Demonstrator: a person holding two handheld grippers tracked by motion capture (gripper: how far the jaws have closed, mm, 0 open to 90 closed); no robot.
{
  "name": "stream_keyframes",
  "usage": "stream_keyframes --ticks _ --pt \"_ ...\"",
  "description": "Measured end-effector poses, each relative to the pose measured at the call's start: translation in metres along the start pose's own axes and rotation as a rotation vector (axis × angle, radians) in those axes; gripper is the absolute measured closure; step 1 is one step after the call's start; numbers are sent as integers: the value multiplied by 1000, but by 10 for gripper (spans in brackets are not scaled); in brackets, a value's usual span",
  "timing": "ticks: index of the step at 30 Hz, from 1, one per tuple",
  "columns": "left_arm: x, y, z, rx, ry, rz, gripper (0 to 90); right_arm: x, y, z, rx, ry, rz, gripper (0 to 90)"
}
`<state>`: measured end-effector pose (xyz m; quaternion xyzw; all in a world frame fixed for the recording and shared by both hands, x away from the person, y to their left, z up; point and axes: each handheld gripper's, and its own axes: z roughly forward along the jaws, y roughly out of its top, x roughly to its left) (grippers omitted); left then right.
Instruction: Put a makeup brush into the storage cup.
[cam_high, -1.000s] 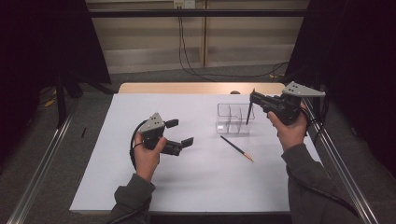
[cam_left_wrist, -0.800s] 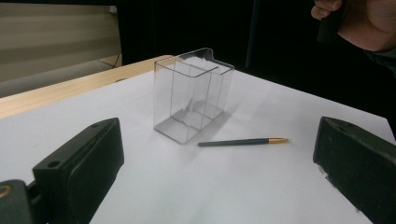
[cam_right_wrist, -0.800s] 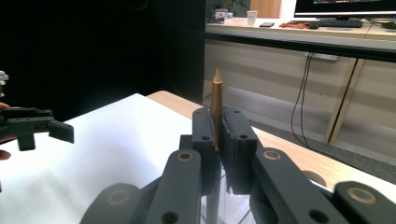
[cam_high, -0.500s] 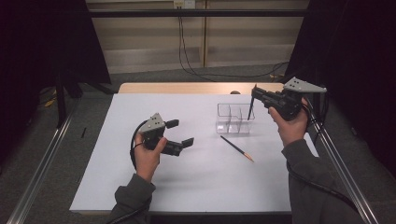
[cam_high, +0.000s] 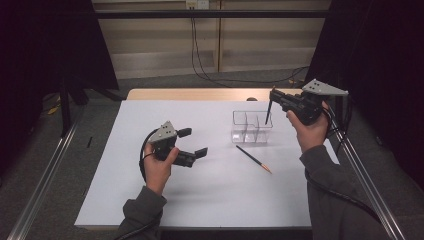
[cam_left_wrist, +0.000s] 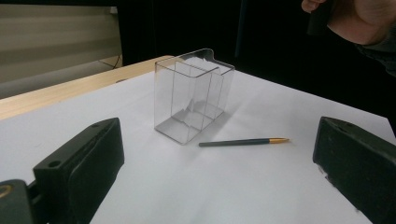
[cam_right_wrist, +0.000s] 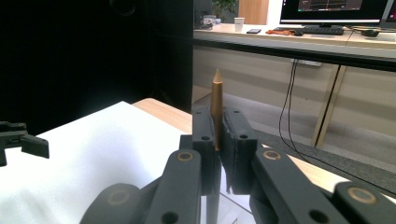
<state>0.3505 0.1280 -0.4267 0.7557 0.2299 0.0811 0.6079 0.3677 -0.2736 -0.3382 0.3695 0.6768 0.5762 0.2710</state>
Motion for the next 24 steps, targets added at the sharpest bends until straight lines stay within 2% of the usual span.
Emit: stream_keyframes --ticks 21,24 --pt "0 1 -1 0 3 12 19 -5 3 9 -6 -42 -9 847" --pt "0 1 -1 0 4 11 19 -4 2 11 -9 -35 -9 847"
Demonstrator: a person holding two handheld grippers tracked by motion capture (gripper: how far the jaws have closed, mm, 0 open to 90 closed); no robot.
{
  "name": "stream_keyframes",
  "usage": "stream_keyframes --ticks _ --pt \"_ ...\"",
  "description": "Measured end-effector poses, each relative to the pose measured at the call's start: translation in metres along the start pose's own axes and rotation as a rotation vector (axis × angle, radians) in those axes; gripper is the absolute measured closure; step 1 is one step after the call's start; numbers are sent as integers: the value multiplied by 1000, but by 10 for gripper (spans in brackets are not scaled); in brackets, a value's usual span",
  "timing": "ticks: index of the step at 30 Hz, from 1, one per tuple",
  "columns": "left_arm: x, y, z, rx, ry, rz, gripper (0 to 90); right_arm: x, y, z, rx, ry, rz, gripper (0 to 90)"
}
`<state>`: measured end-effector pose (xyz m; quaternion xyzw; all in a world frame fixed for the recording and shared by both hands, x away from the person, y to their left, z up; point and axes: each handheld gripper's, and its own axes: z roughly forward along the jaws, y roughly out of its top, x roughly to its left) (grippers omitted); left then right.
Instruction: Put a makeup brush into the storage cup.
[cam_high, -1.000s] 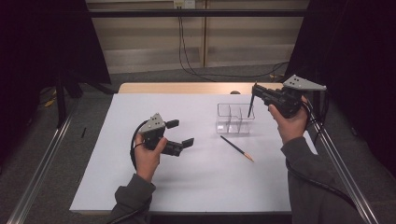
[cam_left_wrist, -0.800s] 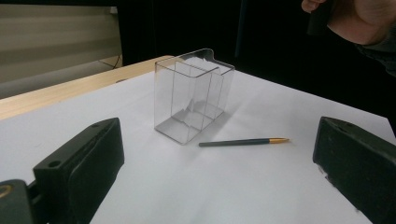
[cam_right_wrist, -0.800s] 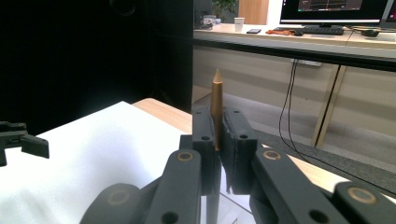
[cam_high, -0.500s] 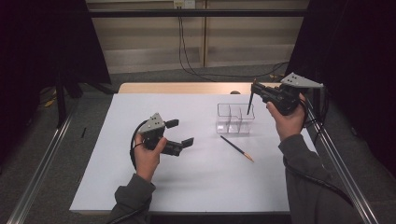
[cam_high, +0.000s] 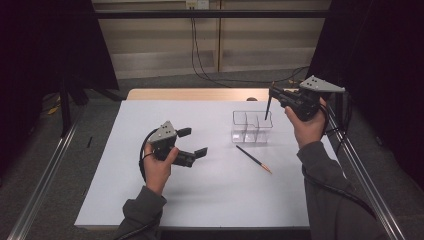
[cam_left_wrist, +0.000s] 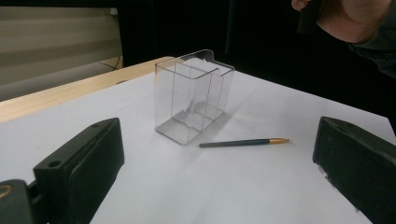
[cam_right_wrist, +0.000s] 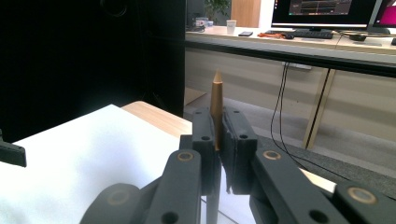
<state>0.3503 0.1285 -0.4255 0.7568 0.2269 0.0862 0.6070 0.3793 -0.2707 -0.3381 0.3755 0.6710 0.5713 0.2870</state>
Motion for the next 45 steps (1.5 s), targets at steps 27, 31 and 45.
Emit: stream_keyframes --ticks 27,31,45 --pt "0 -1 0 -2 2 -8 19 0 -21 5 34 -7 13 847" --pt "1 -1 -1 4 -5 0 19 -1 -24 6 33 -5 20 847" --pt "1 0 -2 -1 5 -4 19 0 -31 9 43 -10 29 846"
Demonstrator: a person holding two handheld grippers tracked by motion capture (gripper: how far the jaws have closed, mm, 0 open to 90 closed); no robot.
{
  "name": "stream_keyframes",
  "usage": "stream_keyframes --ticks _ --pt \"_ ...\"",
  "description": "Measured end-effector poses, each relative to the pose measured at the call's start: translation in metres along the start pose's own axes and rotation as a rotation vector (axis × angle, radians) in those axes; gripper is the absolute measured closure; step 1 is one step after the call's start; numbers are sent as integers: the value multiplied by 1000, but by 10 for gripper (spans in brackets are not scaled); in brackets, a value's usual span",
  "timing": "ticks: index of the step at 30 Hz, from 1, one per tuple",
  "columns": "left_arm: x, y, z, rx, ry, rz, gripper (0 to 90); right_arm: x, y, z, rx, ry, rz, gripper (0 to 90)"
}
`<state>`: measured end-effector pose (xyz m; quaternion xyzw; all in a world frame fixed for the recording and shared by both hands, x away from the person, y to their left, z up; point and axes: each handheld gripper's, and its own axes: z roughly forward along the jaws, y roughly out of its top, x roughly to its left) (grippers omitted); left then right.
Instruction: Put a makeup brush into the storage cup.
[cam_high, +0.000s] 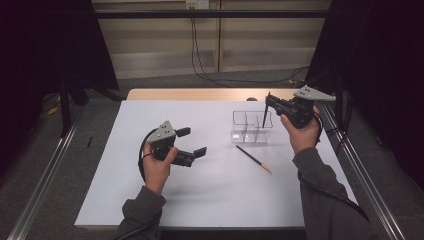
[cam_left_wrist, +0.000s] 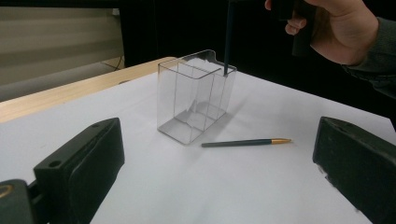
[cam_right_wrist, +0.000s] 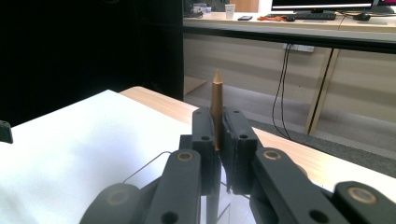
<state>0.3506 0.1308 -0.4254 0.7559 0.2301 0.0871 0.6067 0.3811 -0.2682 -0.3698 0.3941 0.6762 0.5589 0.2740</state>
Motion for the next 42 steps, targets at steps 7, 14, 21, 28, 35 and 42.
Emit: stream_keyframes --ticks 7,14,21,28,35,42 --pt "0 0 0 1 1 2 19 1 -3 1 5 2 1 846" --pt "0 0 0 4 2 4 19 0 -6 1 6 -1 -1 846" --pt "0 0 0 0 2 -2 20 1 -9 2 16 -3 0 846" --pt "0 0 0 -5 -5 -1 20 1 -12 2 21 -3 -6 846" --pt "-1 0 0 -1 3 -1 20 1 -16 4 29 -4 -4 845" --pt "0 0 0 4 4 2 21 1 -17 4 36 -9 -6 845"
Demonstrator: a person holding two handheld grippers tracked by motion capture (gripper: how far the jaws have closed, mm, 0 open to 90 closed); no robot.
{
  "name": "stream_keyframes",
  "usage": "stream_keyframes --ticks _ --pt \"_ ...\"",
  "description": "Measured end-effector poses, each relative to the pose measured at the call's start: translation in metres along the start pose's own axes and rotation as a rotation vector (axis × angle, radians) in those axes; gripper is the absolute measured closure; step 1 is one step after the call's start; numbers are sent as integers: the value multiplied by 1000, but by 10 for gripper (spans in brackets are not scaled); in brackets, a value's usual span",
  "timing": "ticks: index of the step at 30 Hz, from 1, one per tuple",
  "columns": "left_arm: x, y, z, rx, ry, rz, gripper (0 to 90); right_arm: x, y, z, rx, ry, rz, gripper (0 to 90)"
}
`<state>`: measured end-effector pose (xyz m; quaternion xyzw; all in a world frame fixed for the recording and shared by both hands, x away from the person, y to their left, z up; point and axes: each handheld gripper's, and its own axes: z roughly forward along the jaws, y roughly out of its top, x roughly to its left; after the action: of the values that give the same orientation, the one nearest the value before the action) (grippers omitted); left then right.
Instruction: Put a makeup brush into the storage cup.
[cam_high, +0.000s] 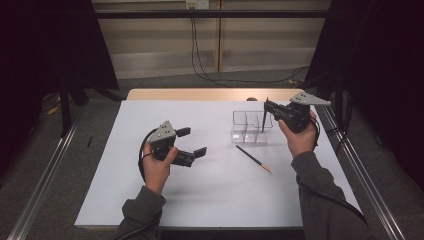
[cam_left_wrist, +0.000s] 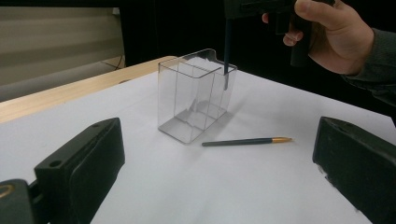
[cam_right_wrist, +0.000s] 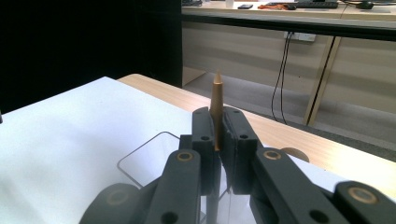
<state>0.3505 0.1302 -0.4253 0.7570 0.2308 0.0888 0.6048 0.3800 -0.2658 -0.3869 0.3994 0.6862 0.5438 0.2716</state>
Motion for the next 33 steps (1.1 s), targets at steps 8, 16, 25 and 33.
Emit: stream_keyframes --ticks 8,16,25,33 --pt "0 0 0 -4 0 -3 21 1 -3 1 8 2 -6 844" --pt "0 0 0 0 2 -1 22 0 -6 3 22 10 -18 843" --pt "0 0 0 -6 -5 -1 23 1 -8 5 26 1 -9 842" --pt "1 0 -1 -5 -4 4 24 0 -12 7 41 -8 -16 841"
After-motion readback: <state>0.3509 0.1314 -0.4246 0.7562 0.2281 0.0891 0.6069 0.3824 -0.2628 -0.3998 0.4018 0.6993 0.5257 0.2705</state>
